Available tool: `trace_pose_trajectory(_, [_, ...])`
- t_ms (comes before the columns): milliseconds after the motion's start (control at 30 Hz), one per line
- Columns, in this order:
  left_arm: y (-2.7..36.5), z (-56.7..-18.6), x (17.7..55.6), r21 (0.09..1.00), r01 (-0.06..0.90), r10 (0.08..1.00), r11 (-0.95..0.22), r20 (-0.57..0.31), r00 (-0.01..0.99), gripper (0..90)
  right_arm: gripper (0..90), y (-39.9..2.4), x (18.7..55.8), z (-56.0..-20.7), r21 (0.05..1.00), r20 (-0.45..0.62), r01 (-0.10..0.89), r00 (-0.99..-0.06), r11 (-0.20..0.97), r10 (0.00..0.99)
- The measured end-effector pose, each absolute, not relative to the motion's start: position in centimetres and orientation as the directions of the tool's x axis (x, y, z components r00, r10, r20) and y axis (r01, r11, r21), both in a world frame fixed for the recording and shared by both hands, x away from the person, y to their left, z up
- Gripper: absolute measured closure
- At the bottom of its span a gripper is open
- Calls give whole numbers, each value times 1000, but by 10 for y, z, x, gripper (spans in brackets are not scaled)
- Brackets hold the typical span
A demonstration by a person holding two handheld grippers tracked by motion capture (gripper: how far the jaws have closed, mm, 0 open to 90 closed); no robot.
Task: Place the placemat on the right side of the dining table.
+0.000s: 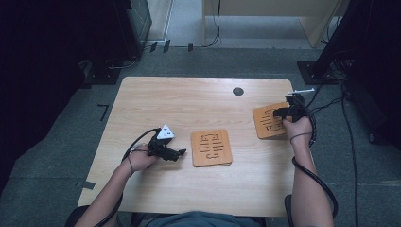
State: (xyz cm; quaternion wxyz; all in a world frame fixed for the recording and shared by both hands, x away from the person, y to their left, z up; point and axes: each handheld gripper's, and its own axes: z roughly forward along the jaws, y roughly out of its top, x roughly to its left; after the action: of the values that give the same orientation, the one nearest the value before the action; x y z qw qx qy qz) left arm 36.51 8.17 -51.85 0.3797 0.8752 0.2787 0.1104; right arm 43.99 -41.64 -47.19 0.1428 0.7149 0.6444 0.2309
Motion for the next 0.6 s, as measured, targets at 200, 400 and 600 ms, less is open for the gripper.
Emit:
trace_pose_trajectory(200, [82,-518,365,725,403,571,-559,-16,821,118,333,-418,441,-477,498,151,857,64,-132,986])
trace_pose_trajectory(400, [82,-518,365,726,403,572,-558,-17,820,118,331,-419,442,-480,495,173,857,64,-143,983])
trace_pose_trajectory(600, [82,-518,365,725,404,572,-559,-16,820,118,320,-417,442,-483,485,172,862,70,-146,983])
